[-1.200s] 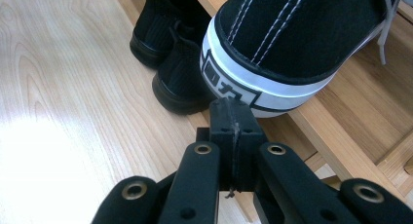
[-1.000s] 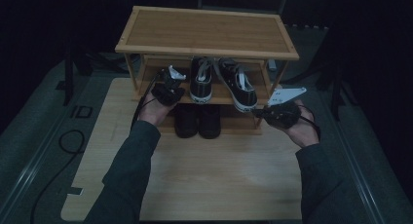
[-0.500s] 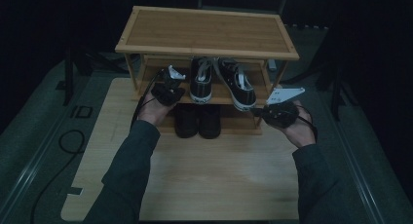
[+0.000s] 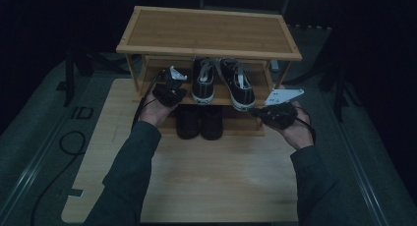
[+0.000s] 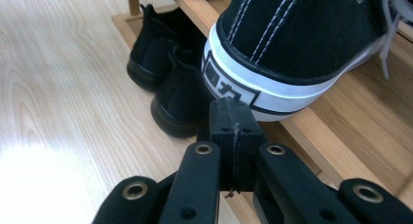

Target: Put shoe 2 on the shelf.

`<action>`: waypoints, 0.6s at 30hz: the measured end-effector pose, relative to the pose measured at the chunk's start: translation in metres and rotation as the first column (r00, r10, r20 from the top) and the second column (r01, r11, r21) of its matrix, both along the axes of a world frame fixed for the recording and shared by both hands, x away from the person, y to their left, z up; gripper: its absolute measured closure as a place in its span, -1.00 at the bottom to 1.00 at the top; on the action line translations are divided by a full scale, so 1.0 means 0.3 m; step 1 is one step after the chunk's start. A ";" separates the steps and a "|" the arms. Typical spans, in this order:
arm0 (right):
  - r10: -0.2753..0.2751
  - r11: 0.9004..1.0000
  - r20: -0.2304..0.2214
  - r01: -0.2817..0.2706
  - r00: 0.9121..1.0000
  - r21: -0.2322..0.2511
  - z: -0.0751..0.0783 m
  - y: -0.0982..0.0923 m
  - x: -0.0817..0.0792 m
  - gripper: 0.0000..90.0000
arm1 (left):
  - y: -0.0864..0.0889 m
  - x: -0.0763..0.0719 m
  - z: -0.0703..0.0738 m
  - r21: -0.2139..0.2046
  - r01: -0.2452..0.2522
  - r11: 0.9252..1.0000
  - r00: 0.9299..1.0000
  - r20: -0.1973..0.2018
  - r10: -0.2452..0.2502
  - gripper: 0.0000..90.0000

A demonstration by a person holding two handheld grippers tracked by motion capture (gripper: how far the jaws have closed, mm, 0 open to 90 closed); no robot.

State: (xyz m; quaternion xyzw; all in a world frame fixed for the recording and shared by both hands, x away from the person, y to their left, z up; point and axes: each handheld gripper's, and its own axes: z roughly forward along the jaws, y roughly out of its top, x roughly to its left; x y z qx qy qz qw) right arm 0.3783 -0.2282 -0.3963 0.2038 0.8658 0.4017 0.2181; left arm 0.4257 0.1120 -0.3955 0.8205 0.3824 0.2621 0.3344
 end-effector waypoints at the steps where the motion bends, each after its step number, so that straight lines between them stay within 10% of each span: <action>1: -0.007 1.000 0.005 0.007 1.000 0.004 0.004 0.000 0.001 1.00 | 0.000 0.000 0.000 0.000 0.001 1.000 1.000 0.000 -0.001 1.00; 18: -0.057 0.997 0.012 0.056 0.998 0.056 -0.011 -0.006 0.006 1.00 | -0.001 0.000 0.000 0.000 0.000 1.000 1.000 0.000 0.000 1.00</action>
